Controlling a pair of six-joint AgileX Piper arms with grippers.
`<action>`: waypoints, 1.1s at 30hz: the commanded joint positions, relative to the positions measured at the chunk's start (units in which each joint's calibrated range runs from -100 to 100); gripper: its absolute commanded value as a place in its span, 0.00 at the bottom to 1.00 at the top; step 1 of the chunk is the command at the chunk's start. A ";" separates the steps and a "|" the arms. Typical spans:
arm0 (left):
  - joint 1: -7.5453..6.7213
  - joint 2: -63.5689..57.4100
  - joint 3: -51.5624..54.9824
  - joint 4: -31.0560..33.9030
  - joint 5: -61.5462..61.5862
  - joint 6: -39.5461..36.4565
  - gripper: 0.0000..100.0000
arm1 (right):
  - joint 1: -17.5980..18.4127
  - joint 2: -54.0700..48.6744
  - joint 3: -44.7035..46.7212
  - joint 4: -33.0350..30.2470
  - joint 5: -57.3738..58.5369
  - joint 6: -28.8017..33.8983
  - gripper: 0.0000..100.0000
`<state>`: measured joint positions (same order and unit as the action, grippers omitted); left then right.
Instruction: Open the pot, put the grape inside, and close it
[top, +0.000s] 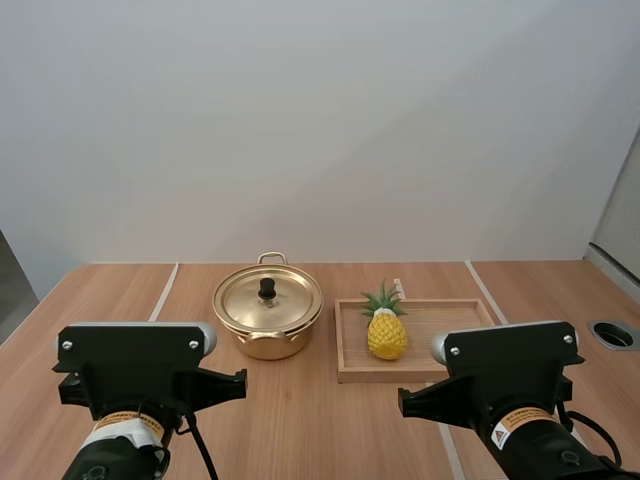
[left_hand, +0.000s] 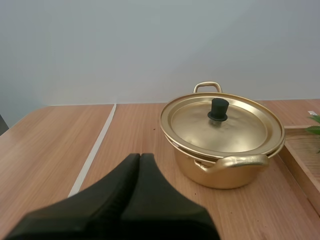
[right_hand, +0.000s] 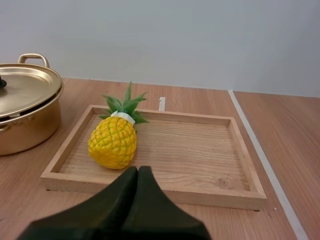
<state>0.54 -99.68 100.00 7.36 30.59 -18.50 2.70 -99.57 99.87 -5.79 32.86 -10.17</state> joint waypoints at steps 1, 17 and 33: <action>-0.13 -0.32 0.00 -1.20 -0.96 -0.44 0.00 | -0.22 -0.43 0.13 -0.04 -1.53 0.01 0.00; -0.13 -0.32 0.00 -1.20 -1.32 -0.44 0.00 | -0.22 -0.43 0.13 -0.04 -1.53 0.01 0.00; -0.13 -0.32 0.00 -1.09 -1.33 -0.44 0.00 | -0.22 -0.43 0.13 -0.04 -2.46 0.01 0.00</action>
<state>0.54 -99.68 100.00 7.36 30.59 -18.50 2.70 -99.57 99.87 -5.79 32.66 -10.17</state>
